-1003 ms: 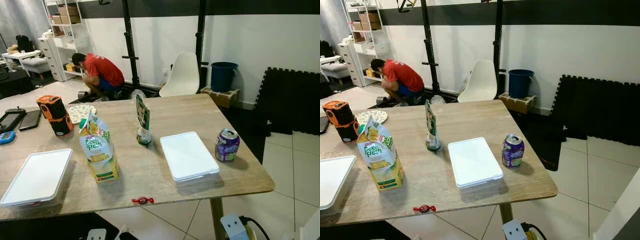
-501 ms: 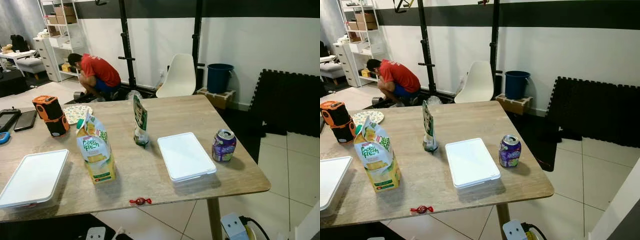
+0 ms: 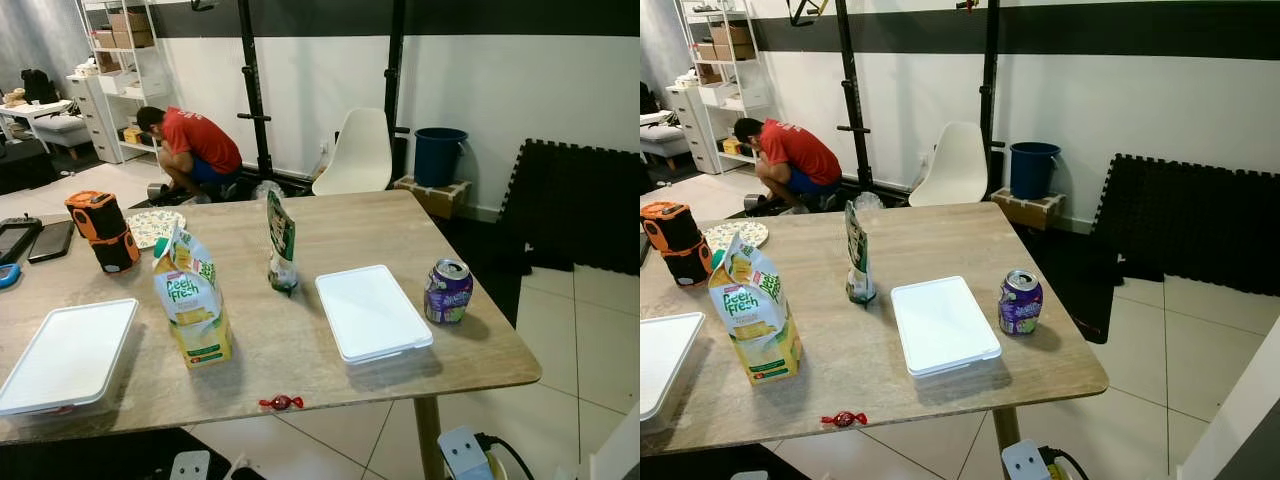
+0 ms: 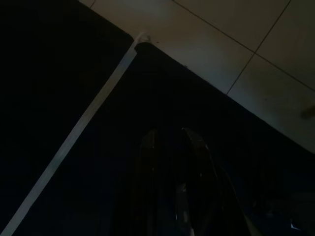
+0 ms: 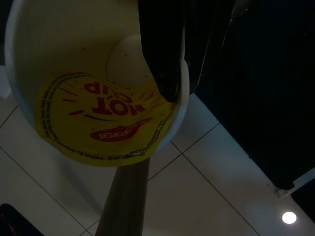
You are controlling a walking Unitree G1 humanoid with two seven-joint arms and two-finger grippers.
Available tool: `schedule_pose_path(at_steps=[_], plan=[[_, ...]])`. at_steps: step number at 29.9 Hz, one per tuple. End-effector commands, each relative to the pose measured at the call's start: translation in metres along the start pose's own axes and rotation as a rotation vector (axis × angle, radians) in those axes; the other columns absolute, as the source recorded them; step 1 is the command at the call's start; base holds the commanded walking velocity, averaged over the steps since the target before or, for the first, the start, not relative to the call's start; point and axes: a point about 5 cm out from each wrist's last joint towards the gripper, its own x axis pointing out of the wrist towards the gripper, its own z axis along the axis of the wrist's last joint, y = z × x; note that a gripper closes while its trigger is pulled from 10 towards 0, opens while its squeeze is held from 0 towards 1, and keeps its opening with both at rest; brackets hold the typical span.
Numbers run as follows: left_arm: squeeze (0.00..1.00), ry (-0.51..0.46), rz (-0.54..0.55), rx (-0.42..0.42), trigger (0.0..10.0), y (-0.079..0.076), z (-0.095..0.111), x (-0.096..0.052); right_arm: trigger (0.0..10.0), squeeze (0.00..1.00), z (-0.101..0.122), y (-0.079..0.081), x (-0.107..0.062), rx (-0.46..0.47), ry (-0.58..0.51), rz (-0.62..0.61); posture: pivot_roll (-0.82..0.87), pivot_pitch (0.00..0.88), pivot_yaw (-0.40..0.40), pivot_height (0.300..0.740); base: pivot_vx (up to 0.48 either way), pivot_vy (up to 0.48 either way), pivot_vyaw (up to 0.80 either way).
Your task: Restocking fridge
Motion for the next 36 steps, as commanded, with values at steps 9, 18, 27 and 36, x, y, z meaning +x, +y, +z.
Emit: schedule_pose_path(at_steps=[9, 18, 27, 36], plan=[[0.0, 0.009, -0.034, -0.034, 10.0, -0.007, -0.004, 0.0, 10.0, 0.0, -0.009, 0.001, -0.003, 0.026, 0.024, -0.003, 0.02, 0.011, 0.017, 0.74, 0.0, 0.0, 0.0], [0.0, 0.008, -0.02, -0.009, 10.0, -0.003, -0.004, -0.001, 10.0, 0.0, -0.015, 0.002, -0.005, 0.027, 0.038, -0.006, 0.03, 0.01, 0.017, 0.74, 0.0, 0.0, 0.0], [0.0, 0.02, -0.041, -0.033, 10.0, -0.002, -0.005, -0.001, 10.0, 0.0, -0.016, 0.001, -0.005, 0.032, 0.044, -0.015, 0.03, 0.005, 0.015, 0.74, 0.0, 0.0, 0.0], [0.0, 0.049, 0.047, 0.058, 10.0, 0.006, -0.012, -0.003, 10.0, 0.0, -0.019, 0.002, -0.006, 0.028, 0.052, -0.015, 0.03, 0.0, 0.012, 0.74, 0.0, 0.0, 0.0]])
